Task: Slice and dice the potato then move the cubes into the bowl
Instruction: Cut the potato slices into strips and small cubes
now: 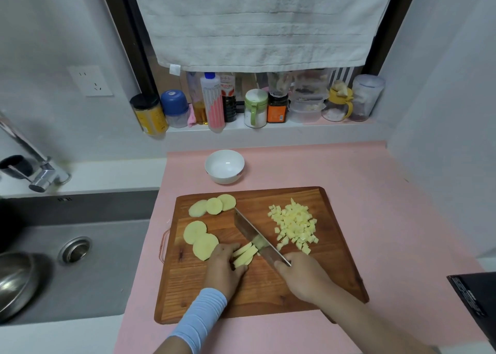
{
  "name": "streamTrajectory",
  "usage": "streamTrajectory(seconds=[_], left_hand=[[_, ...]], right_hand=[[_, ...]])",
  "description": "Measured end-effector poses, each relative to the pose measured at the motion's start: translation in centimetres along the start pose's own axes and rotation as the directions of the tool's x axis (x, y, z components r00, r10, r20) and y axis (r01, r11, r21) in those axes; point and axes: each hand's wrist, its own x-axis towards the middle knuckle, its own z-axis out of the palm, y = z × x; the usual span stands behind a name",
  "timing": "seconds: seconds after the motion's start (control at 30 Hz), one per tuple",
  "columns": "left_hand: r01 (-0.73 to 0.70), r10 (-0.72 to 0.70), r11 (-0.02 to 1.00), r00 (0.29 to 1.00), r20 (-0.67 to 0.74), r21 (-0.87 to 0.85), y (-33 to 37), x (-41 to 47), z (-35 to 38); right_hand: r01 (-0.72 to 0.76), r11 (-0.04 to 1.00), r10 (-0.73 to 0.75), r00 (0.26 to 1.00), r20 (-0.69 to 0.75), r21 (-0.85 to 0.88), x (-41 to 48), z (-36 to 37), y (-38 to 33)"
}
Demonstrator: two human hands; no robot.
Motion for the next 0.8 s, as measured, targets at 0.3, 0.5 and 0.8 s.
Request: streamTrajectory(seconds=[0.3, 0.5, 0.8], left_hand=[[-0.005, 0.002, 0.999, 0.997, 0.082, 0.040, 0.5, 0.7, -0.1], [-0.066, 0.039, 0.975, 0.991, 0.127, 0.211, 0.2, 2.1, -1.0], [-0.086, 0.052, 0.936, 0.993, 0.108, 0.341, 0.5, 2.7, -1.4]], right_hand=[[0.030, 0.998, -0.029, 0.999, 0.014, -0.062, 0.5, -1.0, -0.4], [0.031, 0.996, -0.031, 1.000, 0.003, -0.084, 0.6, -1.2, -0.2], [0.023, 1.000, -0.023, 1.000, -0.003, -0.012, 0.4, -1.1, 0.1]])
